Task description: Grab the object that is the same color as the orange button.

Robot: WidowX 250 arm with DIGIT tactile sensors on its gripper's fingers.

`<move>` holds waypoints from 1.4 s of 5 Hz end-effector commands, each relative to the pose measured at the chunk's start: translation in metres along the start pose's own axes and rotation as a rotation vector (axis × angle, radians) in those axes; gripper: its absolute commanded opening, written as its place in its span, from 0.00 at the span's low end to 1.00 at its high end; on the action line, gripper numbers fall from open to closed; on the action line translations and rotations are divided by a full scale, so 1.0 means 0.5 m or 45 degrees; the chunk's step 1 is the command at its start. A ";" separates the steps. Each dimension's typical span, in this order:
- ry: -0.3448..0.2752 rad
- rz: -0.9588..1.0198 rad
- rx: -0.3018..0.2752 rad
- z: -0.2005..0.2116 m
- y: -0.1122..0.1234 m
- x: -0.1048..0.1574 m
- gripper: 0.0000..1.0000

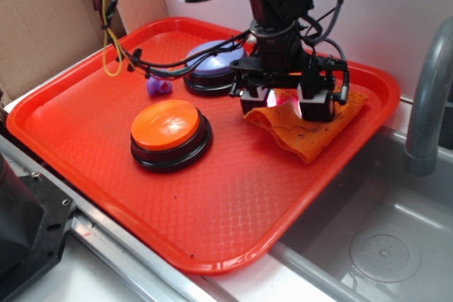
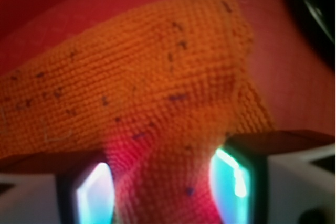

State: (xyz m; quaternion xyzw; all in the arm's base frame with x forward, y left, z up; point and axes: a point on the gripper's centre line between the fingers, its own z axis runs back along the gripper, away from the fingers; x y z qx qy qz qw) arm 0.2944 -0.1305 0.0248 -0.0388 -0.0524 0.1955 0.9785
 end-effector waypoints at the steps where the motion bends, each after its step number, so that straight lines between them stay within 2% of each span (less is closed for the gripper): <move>1: -0.049 -0.006 -0.009 0.046 0.046 0.082 0.00; 2: -0.060 -0.046 -0.016 0.077 0.052 0.062 0.00; 3: -0.069 -0.156 0.016 0.128 0.078 0.063 0.00; 4: -0.099 -0.177 0.162 0.204 0.111 0.061 0.00; 5: -0.095 -0.221 0.147 0.308 0.170 0.053 0.00; 6: -0.084 -0.263 0.118 0.369 0.218 0.038 0.00; 7: -0.107 -0.324 0.124 0.416 0.272 0.013 0.00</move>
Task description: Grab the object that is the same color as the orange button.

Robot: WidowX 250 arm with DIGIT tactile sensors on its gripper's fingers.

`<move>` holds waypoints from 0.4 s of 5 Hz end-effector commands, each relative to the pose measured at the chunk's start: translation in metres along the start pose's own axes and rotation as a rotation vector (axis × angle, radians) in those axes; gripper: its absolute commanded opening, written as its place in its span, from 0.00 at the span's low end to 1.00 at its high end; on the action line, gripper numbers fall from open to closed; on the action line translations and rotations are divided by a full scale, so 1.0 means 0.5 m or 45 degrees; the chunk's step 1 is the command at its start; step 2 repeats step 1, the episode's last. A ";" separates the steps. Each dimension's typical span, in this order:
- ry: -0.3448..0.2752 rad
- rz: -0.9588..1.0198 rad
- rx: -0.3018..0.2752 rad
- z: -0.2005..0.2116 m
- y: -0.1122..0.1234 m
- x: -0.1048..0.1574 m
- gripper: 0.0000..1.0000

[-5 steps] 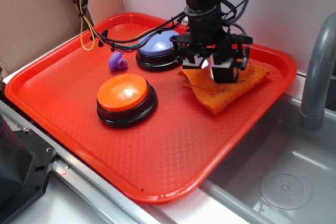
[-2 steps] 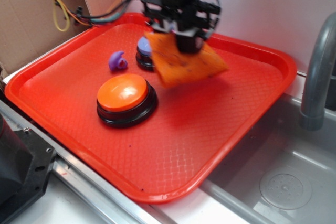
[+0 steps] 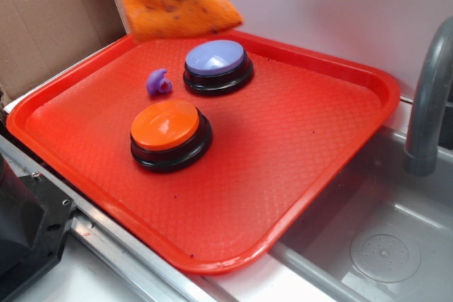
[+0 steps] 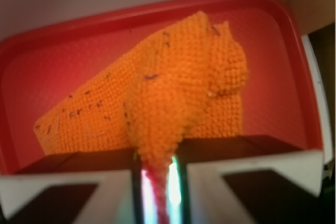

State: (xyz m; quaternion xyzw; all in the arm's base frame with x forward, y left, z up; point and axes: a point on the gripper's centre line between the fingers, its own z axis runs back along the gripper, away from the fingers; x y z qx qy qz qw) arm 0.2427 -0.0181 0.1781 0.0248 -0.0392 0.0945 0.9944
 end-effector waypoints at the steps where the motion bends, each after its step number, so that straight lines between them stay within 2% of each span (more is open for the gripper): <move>1: -0.130 -0.057 -0.074 0.085 0.080 -0.038 0.00; 2: -0.130 -0.057 -0.074 0.085 0.080 -0.038 0.00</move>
